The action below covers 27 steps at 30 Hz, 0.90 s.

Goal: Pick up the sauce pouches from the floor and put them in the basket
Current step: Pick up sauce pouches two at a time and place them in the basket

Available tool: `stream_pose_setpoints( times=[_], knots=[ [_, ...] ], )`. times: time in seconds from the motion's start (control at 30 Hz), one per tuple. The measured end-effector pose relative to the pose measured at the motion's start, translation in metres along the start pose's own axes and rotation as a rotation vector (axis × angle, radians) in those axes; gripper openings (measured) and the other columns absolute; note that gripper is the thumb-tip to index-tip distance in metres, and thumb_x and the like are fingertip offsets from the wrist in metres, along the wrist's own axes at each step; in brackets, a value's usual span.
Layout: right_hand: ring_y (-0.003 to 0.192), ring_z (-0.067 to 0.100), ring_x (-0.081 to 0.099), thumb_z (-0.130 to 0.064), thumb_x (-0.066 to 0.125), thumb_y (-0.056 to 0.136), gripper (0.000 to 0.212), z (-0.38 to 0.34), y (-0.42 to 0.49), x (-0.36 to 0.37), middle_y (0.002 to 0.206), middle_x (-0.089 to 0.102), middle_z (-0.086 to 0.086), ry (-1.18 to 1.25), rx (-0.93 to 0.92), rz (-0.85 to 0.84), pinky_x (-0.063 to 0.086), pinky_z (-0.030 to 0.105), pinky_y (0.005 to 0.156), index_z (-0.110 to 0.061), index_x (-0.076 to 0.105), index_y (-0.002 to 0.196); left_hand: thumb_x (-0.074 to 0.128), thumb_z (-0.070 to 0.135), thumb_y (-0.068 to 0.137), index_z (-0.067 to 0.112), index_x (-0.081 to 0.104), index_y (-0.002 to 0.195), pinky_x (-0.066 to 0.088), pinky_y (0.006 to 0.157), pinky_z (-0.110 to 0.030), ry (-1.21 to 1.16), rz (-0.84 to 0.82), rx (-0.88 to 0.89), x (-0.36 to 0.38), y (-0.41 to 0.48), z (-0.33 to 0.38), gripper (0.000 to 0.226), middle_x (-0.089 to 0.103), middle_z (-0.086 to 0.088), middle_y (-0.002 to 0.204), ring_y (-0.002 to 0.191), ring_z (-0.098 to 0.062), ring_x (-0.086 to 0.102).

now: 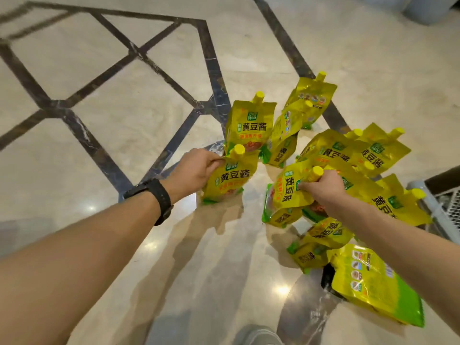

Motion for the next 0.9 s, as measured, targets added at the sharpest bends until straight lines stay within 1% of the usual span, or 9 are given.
stream_pose_setpoints(
  times=[0.07, 0.13, 0.2, 0.27, 0.33, 0.47, 0.63, 0.8, 0.9],
  knots=[
    [0.111, 0.037, 0.061, -0.012, 0.077, 0.084, 0.038, -0.003, -0.002, -0.001, 0.122, 0.065, 0.019, -0.001, -0.005, -0.02, 0.048, 0.037, 0.076, 0.0, 0.063, 0.117, 0.056, 0.024, 0.101, 0.014, 0.077, 0.109, 0.05, 0.068, -0.037, -0.137, 0.001, -0.017, -0.014, -0.009, -0.006, 0.025, 0.074, -0.01, 0.084, 0.075, -0.022, 0.065],
    [0.112, 0.038, 0.061, -0.01, 0.076, 0.085, 0.038, -0.006, -0.004, 0.0, 0.123, 0.064, 0.02, -0.001, 0.003, -0.025, 0.045, 0.036, 0.074, 0.002, 0.063, 0.119, 0.057, 0.025, 0.1, 0.008, 0.077, 0.09, 0.035, 0.051, -0.023, -0.252, 0.004, -0.079, -0.018, -0.024, -0.017, 0.028, 0.055, 0.003, 0.057, 0.051, -0.005, 0.047],
    [0.111, 0.038, 0.062, -0.01, 0.077, 0.084, 0.037, -0.007, -0.003, 0.002, 0.122, 0.065, 0.021, -0.008, 0.001, -0.014, 0.046, 0.037, 0.075, 0.003, 0.064, 0.116, 0.059, 0.022, 0.099, 0.006, 0.071, 0.076, 0.028, 0.047, -0.018, -0.355, 0.023, -0.182, -0.012, -0.045, -0.032, 0.031, 0.044, 0.012, 0.049, 0.045, -0.003, 0.041],
    [0.107, 0.039, 0.063, -0.012, 0.079, 0.082, 0.035, -0.008, -0.001, 0.004, 0.119, 0.066, 0.022, -0.047, -0.008, 0.01, 0.05, 0.04, 0.076, 0.003, 0.066, 0.111, 0.059, 0.017, 0.099, 0.003, 0.072, 0.087, 0.041, 0.053, -0.015, -0.55, 0.126, -0.286, -0.003, -0.06, -0.047, 0.022, 0.062, 0.006, 0.064, 0.057, 0.001, 0.053],
    [0.104, 0.039, 0.063, -0.012, 0.08, 0.081, 0.034, -0.007, 0.003, 0.006, 0.116, 0.067, 0.023, -0.064, -0.019, 0.025, 0.053, 0.045, 0.081, 0.002, 0.067, 0.109, 0.062, 0.016, 0.097, -0.003, 0.071, 0.1, 0.049, 0.063, -0.018, -0.72, 0.277, -0.384, 0.001, -0.061, -0.06, 0.021, 0.069, -0.008, 0.082, 0.071, -0.009, 0.061],
    [0.104, 0.039, 0.063, -0.006, 0.079, 0.081, 0.031, -0.007, 0.007, 0.006, 0.112, 0.067, 0.021, -0.076, -0.072, -0.024, 0.052, 0.044, 0.083, 0.003, 0.067, 0.108, 0.072, 0.018, 0.09, 0.007, 0.071, 0.104, 0.051, 0.061, -0.016, -0.907, 0.442, -0.528, 0.004, -0.057, -0.065, 0.017, 0.073, -0.003, 0.09, 0.074, -0.007, 0.067],
    [0.093, 0.035, 0.064, 0.01, 0.073, 0.074, 0.027, -0.021, 0.011, -0.002, 0.095, 0.07, 0.017, -0.242, -0.335, -0.218, 0.054, 0.046, 0.082, -0.006, 0.072, 0.096, 0.072, 0.02, 0.09, 0.018, 0.071, 0.109, 0.057, 0.071, -0.019, -0.817, 0.106, -0.476, 0.024, -0.069, -0.05, 0.02, 0.075, 0.003, 0.101, 0.084, -0.002, 0.071],
    [0.09, 0.029, 0.067, 0.011, 0.078, 0.071, 0.028, -0.052, 0.022, -0.009, 0.091, 0.073, 0.011, -0.459, -0.54, -0.547, 0.054, 0.041, 0.081, -0.009, 0.073, 0.09, 0.071, 0.023, 0.091, 0.022, 0.073, 0.108, 0.057, 0.082, -0.029, -0.848, 0.139, -0.481, 0.023, -0.066, -0.057, 0.017, 0.076, 0.004, 0.103, 0.093, -0.01, 0.073],
    [0.085, 0.017, 0.069, 0.006, 0.081, 0.072, 0.027, -0.064, 0.024, -0.004, 0.089, 0.075, 0.004, -0.561, -0.594, -0.747, 0.054, 0.033, 0.076, -0.013, 0.074, 0.089, 0.071, 0.024, 0.09, 0.018, 0.073, 0.114, 0.058, 0.084, -0.032, -0.879, 0.14, -0.486, 0.023, -0.067, -0.064, 0.025, 0.076, 0.0, 0.107, 0.097, -0.014, 0.073]
  ],
)
Point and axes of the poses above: each hand's wrist, its own y-axis towards the middle knuckle, its own x-axis out of the palm, z = x × y, the point moved 1 cm from there along y, towards the middle knuckle
